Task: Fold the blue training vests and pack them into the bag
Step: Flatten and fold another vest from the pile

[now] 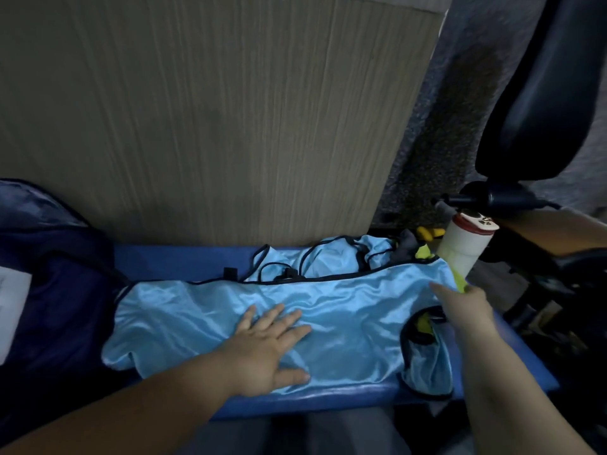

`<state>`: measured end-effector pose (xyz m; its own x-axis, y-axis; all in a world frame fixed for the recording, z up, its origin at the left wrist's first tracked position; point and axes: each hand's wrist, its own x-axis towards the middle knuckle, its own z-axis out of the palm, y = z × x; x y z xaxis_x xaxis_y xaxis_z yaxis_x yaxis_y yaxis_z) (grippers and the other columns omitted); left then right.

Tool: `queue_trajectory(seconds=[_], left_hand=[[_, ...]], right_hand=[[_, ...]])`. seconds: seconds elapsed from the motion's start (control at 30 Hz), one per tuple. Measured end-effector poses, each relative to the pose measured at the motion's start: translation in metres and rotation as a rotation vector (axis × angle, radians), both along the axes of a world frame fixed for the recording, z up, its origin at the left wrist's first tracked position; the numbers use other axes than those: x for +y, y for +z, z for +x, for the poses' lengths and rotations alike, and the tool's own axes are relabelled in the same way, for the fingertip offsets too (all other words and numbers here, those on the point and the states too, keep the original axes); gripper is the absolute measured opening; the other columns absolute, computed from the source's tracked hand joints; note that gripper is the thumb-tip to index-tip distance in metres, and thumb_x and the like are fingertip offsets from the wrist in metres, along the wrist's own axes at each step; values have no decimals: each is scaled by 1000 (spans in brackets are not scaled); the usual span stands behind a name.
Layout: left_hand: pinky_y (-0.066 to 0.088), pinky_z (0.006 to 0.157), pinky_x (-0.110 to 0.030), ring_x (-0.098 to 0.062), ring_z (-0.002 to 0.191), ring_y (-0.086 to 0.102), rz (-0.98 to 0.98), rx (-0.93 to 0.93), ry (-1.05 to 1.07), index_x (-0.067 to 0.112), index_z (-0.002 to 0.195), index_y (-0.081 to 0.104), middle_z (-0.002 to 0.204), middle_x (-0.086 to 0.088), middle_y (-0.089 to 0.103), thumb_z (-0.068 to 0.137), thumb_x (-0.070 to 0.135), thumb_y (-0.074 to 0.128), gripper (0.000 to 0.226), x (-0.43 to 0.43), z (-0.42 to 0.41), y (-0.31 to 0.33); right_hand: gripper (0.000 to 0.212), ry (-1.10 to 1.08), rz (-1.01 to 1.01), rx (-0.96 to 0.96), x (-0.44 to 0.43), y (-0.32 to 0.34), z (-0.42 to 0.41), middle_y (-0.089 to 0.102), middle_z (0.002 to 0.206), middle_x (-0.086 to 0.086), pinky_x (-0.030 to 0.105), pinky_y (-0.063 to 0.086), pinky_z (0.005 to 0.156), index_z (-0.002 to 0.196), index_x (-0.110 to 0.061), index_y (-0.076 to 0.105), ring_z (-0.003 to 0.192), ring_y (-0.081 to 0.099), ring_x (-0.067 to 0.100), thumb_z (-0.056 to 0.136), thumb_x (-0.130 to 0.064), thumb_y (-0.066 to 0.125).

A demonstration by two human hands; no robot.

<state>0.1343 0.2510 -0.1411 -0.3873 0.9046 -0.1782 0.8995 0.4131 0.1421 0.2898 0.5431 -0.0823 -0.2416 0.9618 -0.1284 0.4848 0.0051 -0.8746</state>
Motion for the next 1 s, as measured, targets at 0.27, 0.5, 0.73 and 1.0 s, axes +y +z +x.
queue_trajectory(seconds=[0.27,0.5,0.73,1.0], left_hand=[[-20,117,-41,-8,145,-26,40,27,-131,43,152,-7,159,18,-18,87,78,19,78,23,35,-9],[-18,116,-34,1,144,-21,99,-177,-228,46,152,0,159,24,-15,93,67,37,73,31,44,3],[29,110,-26,1,137,31,439,-844,120,59,134,36,149,27,33,87,69,37,49,29,45,22],[42,106,-45,-26,116,61,1081,-1485,624,20,132,50,126,-9,64,77,69,32,77,34,21,36]], right_hand=[[8,70,-196,356,13,3,-5,65,95,13,35,50,60,96,-13,60,78,63,28,91,-16,66],[12,117,-4,550,2,44,4,51,75,2,25,36,47,83,-22,59,54,44,12,95,-22,58],[13,241,43,579,-42,66,-13,62,80,2,26,43,53,89,-23,65,65,57,14,96,-16,57],[41,946,84,269,-111,37,-62,71,108,-6,37,50,98,125,-36,53,99,65,8,90,-24,69]])
